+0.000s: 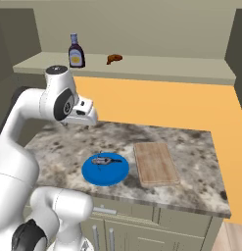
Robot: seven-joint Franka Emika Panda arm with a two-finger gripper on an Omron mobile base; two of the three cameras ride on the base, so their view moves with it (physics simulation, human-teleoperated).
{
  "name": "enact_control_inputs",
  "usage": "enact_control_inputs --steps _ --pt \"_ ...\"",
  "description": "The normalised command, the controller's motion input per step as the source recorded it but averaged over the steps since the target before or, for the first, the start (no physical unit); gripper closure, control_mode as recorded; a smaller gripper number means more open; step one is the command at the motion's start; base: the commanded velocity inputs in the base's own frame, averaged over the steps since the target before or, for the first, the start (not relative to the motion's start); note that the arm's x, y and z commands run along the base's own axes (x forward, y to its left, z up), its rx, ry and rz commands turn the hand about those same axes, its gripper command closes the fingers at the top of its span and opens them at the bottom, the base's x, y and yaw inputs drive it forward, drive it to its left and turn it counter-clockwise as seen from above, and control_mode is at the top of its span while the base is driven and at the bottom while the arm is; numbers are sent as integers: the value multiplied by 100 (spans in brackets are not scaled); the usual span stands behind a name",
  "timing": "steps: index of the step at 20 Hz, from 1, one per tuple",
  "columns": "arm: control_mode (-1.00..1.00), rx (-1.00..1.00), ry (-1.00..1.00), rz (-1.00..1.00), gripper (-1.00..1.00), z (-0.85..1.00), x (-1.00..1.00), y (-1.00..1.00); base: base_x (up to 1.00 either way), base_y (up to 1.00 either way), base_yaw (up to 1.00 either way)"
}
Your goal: Pick the fish from the plate and place it on the cutting board. Then pick the condiment bottle from the cabinet and place it next to the cutting board.
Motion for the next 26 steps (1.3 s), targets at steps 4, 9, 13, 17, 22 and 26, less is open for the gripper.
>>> enact_control_inputs --steps 4,9,13,17,22,26 --pt "-100 2 0 -14 -100 -20 0 -6 0 0 0" --pt "-100 8 0 -13 -100 -17 0 -3 0 0 0" --pt "-100 14 0 -9 -100 -11 0 0 0 0 0" --pt "-100 12 0 -10 -100 -10 -1 -5 0 0 0" --pt "-100 11 0 -13 -100 -7 0 -8 0 0 0" --pt "-100 9 0 -14 -100 -17 0 -7 0 0 0"
